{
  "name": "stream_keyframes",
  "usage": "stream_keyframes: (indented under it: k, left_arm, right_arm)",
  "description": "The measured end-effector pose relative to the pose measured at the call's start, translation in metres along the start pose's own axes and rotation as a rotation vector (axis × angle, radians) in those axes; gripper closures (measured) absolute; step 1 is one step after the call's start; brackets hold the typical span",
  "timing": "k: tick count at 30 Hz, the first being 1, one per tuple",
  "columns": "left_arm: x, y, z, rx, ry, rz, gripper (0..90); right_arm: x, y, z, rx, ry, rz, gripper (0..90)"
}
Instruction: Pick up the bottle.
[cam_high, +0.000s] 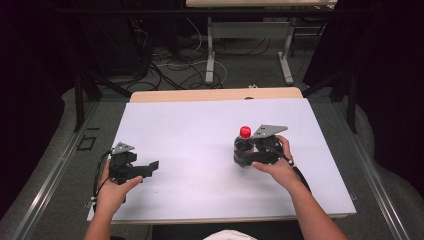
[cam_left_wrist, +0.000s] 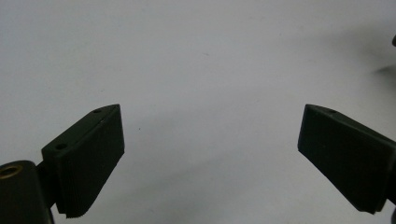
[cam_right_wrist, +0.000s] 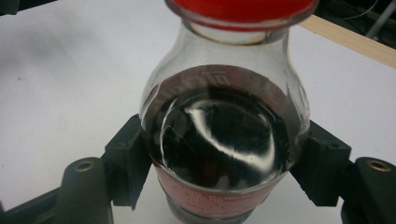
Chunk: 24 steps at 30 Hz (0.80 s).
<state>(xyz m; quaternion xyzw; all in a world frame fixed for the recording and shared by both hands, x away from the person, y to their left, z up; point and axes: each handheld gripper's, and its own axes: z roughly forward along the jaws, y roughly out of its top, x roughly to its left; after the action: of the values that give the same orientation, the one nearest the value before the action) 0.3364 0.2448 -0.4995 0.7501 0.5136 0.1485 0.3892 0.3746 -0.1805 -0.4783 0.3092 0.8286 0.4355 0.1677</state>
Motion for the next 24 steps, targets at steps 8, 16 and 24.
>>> stream_keyframes:
  k: [8,16,24]
  left_arm:
    - [-0.013,0.011,0.004,-0.020,-0.045,0.009,7.6]
    - [-0.037,0.037,0.011,-0.037,-0.120,0.081,8.3]
    - [-0.066,0.061,0.014,-0.060,-0.184,0.185,10.4]
  right_arm:
    - [0.012,0.007,0.014,0.004,0.048,-0.038,29.3]
    - [0.025,0.006,0.021,0.018,0.081,-0.065,29.3]
    - [0.035,0.004,0.026,0.031,0.102,-0.067,29.3]
